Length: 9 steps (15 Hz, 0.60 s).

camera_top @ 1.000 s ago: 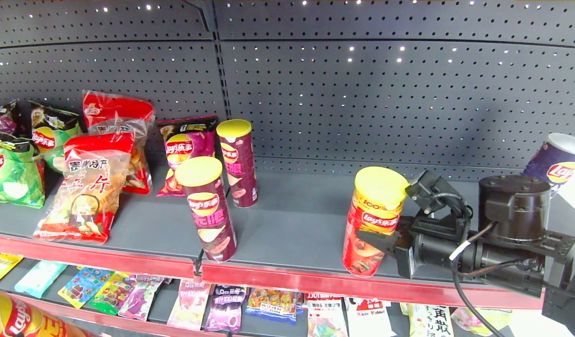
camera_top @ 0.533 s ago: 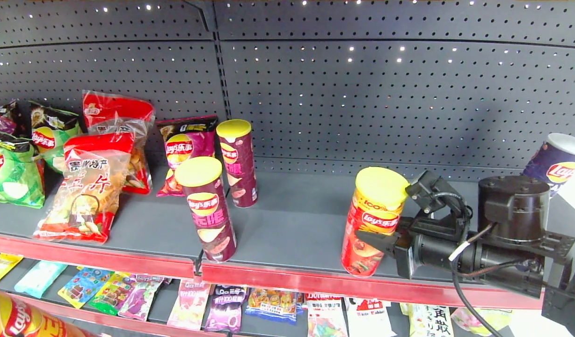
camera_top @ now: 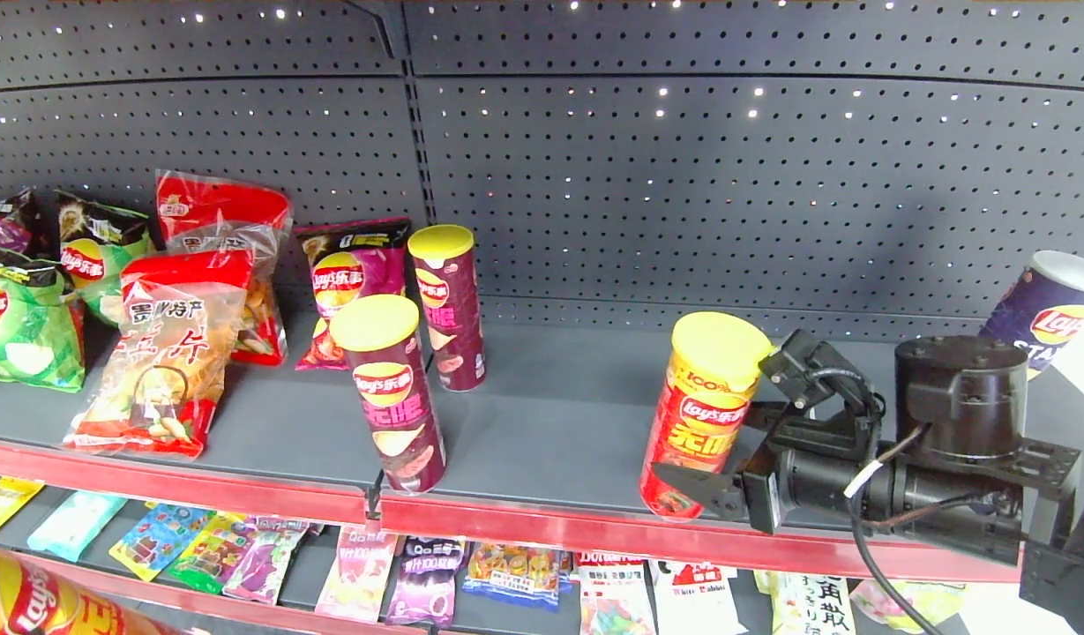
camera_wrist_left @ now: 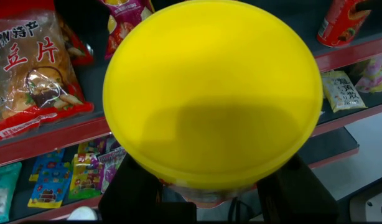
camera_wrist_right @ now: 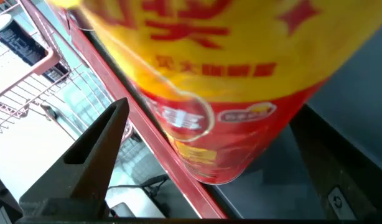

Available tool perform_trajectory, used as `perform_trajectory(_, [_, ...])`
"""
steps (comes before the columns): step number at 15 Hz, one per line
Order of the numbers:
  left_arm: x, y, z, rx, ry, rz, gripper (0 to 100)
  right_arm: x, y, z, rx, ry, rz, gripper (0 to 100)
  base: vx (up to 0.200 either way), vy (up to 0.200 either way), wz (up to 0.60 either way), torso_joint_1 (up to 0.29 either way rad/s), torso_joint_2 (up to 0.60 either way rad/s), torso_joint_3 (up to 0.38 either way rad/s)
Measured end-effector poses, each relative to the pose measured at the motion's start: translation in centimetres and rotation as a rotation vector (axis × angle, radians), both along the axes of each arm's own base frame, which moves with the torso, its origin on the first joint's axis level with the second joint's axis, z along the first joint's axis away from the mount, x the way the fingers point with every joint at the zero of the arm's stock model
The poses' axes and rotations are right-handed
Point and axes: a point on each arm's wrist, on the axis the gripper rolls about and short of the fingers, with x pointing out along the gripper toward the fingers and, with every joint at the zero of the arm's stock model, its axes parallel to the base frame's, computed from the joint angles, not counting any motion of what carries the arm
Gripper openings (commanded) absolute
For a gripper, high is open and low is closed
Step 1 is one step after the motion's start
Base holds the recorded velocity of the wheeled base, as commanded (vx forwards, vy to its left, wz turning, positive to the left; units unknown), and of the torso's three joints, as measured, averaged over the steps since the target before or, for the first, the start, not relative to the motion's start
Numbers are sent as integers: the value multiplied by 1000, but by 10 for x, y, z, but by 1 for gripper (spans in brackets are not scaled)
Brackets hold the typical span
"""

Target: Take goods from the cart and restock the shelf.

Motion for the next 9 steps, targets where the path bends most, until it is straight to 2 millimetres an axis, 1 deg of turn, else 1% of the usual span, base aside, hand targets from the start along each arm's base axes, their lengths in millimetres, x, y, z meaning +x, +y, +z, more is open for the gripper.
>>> perform_trajectory(2, [0,0,0,0,2,-1,0,0,-1,2,4,-8,-6,100,0,0,0,0,0,0])
perform_trajectory(4, [0,0,-1,0,2,-1,0,-4,-5,3,1,-13,-21,100,0,0,0,0,0,0])
perform_trajectory(9, [0,0,-1,0,3,-1,0,-26,-20,1,-4,-11,-43,100,0,0,0,0,0,0])
